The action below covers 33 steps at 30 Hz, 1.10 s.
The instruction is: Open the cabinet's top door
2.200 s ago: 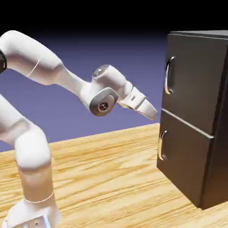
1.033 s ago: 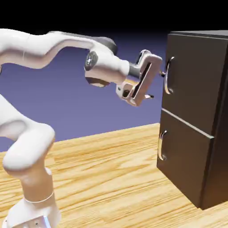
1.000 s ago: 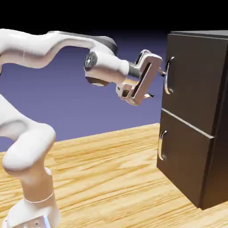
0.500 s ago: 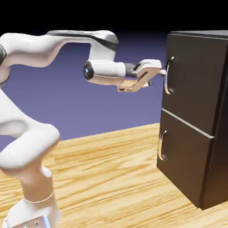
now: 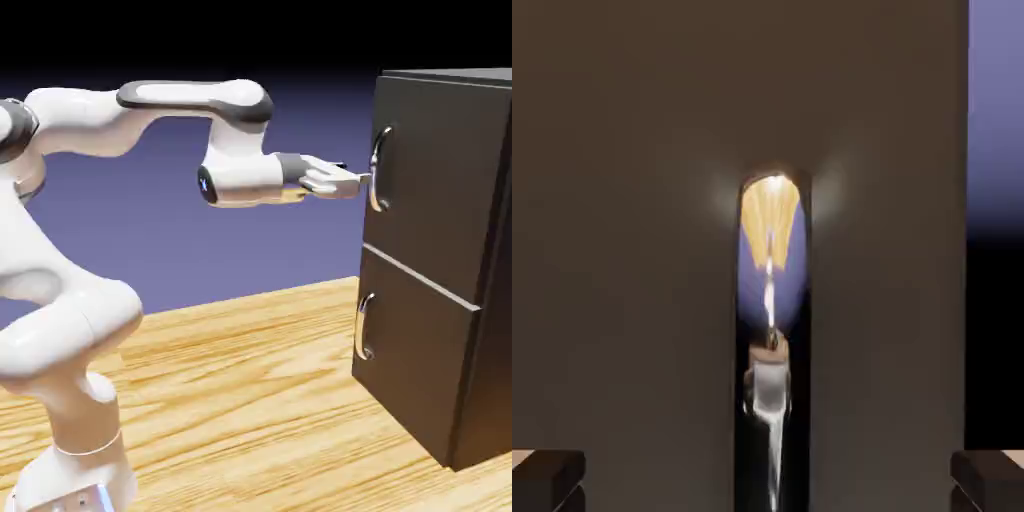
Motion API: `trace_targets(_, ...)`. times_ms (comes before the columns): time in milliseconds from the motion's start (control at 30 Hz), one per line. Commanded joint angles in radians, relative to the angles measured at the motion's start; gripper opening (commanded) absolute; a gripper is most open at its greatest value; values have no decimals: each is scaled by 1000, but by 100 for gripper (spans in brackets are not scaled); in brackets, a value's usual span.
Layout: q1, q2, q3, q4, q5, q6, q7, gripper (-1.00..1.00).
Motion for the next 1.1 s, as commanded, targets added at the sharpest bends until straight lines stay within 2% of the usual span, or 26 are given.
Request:
trace_targets(0,-34,14,24,25,5,-3,-5,0)
trace_targets(133,-152,62,109,112,22,-12,-23,0)
trace_targets(167,-152,62,109,112,22,-12,-23,-100)
trace_targets(867,573,333,-529,-31,39,-58,-492,-100)
trace_targets(1067,767,297,-720,-106,-132,-88,-406,-100)
